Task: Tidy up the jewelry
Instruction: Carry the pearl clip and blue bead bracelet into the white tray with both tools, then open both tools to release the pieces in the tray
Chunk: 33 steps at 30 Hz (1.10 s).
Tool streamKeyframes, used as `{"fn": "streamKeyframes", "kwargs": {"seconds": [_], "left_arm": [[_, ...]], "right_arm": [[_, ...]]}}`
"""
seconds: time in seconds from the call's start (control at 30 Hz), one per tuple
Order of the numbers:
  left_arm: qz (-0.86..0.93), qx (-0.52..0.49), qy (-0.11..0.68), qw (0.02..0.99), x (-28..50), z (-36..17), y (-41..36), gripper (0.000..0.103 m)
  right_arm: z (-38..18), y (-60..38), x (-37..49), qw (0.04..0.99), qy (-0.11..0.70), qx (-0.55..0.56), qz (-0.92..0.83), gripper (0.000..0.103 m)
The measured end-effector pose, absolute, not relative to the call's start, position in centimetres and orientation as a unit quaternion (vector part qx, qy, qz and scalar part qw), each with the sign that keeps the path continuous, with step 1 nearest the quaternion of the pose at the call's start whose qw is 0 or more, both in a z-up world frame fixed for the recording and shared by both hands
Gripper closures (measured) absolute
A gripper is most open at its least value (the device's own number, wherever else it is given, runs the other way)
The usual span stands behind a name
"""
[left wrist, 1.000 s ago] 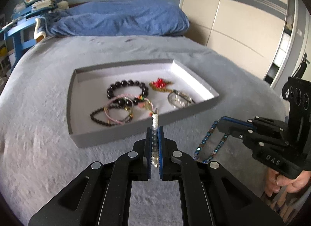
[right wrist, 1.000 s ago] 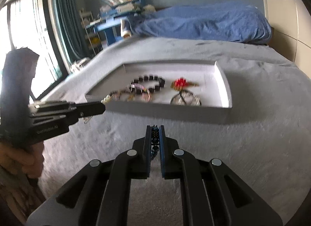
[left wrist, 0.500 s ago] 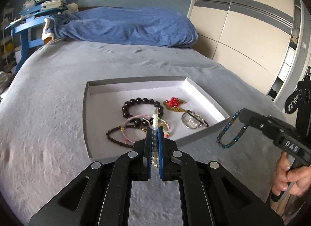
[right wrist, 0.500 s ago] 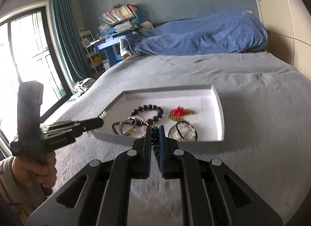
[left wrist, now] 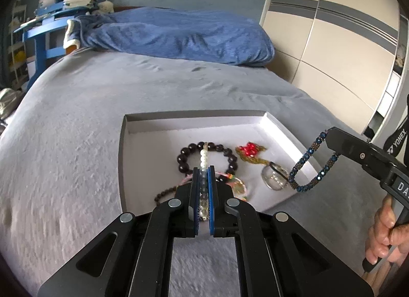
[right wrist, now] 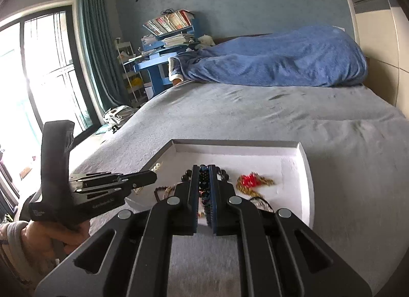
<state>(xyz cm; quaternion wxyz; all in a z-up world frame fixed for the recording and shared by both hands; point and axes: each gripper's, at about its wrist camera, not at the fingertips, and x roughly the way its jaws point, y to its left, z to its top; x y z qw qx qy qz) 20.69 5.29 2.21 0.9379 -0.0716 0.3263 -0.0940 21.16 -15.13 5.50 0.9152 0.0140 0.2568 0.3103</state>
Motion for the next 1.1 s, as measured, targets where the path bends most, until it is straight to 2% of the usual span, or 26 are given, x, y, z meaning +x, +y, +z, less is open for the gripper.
{"fn": "streamKeyframes", "kwargs": {"seconds": [0.4,1.03,1.1], "left_arm": [[-0.084,-0.069,0.346,0.932,22.8,0.8,5.2,0.097],[-0.082,-0.055,0.396,0.913,23.8,-1.8,4.7,0.097],[-0.082,-0.054,0.395,0.914,23.8,-1.8,4.6,0.093]], "right_arm": [[5.5,-12.9,23.9,0.913,0.268,0.011,0.307,0.096],[-0.8,-13.0,26.6,0.899,0.362,-0.016,0.248,0.096],[-1.1,-13.1,26.8,0.898,0.365,-0.016,0.246,0.096]]}}
